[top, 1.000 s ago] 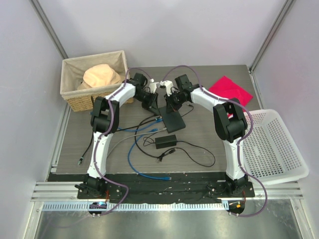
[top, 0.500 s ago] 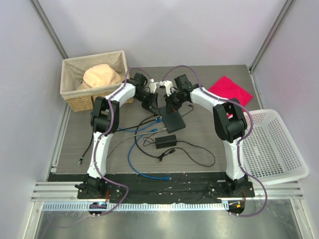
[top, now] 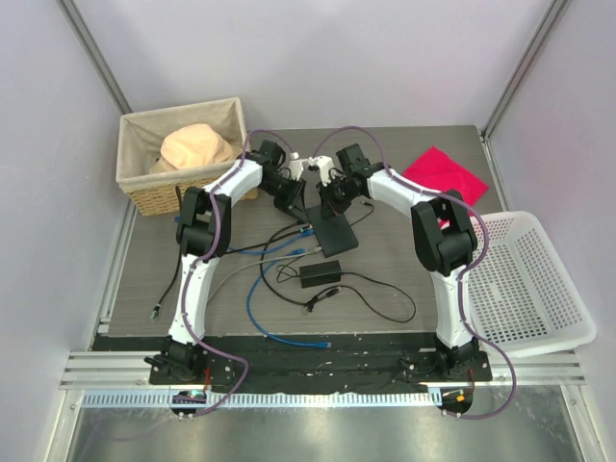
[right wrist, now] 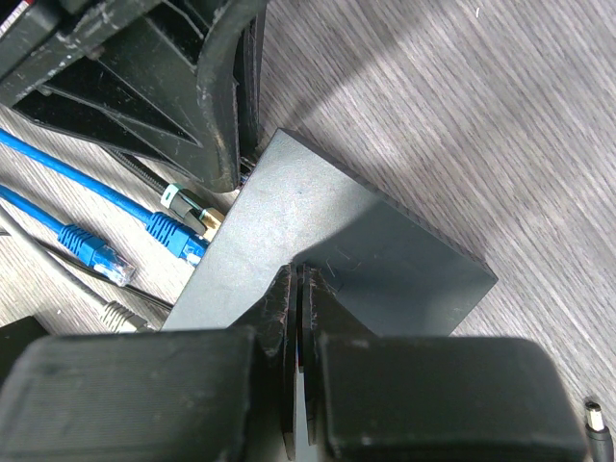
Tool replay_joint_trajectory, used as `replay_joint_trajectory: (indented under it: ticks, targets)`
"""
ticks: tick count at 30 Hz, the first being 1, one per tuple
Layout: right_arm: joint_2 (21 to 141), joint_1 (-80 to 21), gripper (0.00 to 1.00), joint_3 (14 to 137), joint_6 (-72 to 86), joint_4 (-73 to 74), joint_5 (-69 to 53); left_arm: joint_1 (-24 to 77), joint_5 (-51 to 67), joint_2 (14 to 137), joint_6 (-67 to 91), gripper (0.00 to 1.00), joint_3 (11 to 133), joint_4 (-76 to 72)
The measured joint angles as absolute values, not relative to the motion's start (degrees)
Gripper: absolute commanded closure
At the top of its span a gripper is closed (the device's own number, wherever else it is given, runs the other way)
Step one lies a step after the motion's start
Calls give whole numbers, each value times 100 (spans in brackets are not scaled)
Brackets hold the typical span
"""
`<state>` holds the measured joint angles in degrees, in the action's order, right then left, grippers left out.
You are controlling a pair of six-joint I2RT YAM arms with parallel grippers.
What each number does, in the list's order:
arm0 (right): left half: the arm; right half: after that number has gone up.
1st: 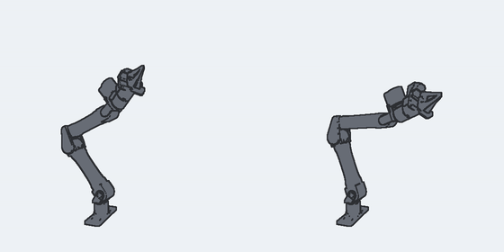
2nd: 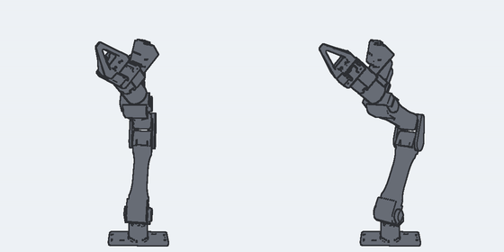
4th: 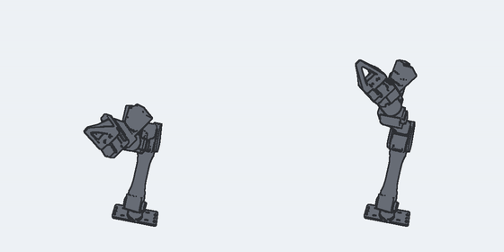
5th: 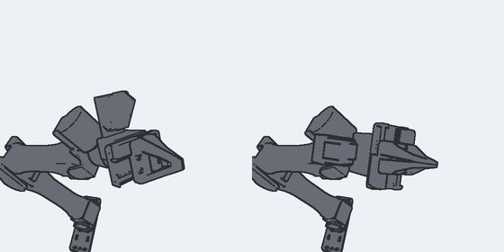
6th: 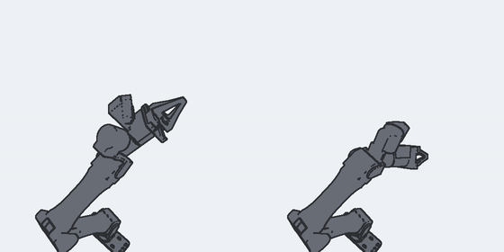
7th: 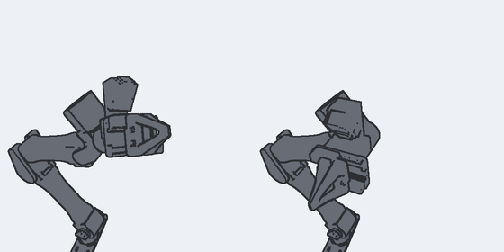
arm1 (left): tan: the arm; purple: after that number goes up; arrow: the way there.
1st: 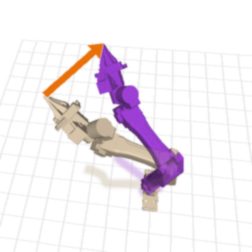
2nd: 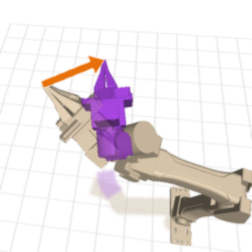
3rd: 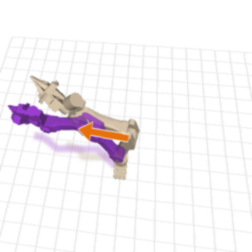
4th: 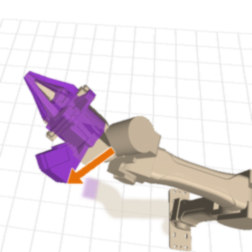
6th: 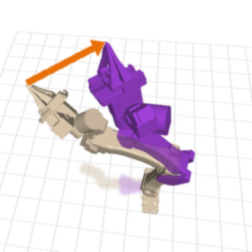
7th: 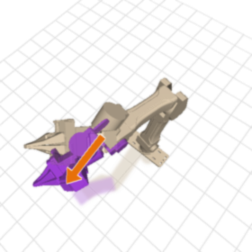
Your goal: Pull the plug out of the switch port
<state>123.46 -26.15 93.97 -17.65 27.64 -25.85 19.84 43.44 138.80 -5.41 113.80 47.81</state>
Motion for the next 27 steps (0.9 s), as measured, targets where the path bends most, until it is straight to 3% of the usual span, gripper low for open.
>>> replay_joint_trajectory:
  ticks: [20, 21, 22, 24, 27]
  targets:
    - [12346, -2652, 99, 9397, -1765, 2724, -2576, 1944, 4362, 13935, -602, 100, 11474, 5004]
    - [12346, -2652, 99, 9397, -1765, 2724, -2576, 1949, 4300, 13935, -589, 96, 11504, 5033]
    - [12346, -2652, 99, 9397, -1767, 2724, -2576, 1951, 4219, 13935, -541, 82, 11535, 5065]
    - [12346, -2652, 99, 9395, -1767, 2724, -2576, 1953, 4182, 13933, -464, 72, 11544, 5078]
    - [12346, -2652, 99, 9395, -1767, 2724, -2576, 1949, 4182, 13933, -276, 71, 11504, 5030]
